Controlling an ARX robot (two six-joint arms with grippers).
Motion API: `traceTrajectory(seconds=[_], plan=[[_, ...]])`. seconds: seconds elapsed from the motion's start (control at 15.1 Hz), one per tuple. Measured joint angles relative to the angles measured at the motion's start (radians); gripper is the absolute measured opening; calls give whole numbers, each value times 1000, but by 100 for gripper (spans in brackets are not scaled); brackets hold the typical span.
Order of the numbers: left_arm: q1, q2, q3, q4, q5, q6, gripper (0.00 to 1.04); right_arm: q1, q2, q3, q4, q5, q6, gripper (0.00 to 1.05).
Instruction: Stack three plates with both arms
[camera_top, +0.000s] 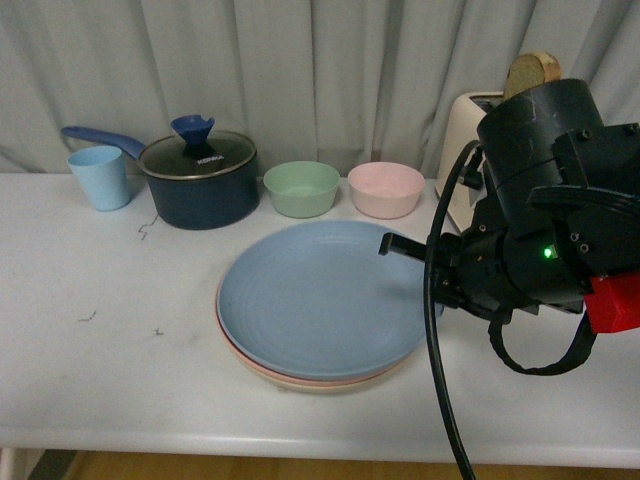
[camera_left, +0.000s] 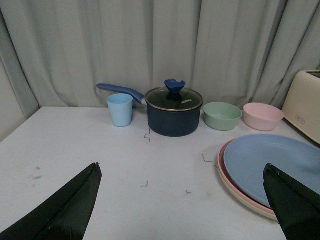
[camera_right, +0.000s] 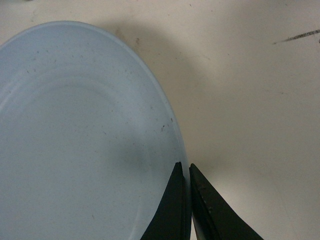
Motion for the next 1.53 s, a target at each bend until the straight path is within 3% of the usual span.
traceTrajectory(seconds=[0.13,0.27,0.6,0.66,0.73,0.86,1.0,1.33,1.53], plan=[[0,0,0,0,0,0,98,3,13,1,2,7,10,3],[0,0,0,0,0,0,98,3,13,0,29,6,16,15],[0,0,0,0,0,0,98,-17,-164,-172,169,13,24,72],[0,0,0,0,1,0,98,-17,-114,-247,542,139,-73,65],[0,0,0,0,-1,0,98,-32,-109,-396,792,218,-240,52],[1,0,0,0,0,0,98,-98,-220,-613,1088,206,-458,26],[1,0,0,0,0,0,98,-146,-416,-750,1126,158,-525,2],[1,0,0,0,0,0,98,-227,-699,-953,1062,78,-543,2],[1,0,0,0,0,0,98,-254,-890,-1003,878,48,-544,2]])
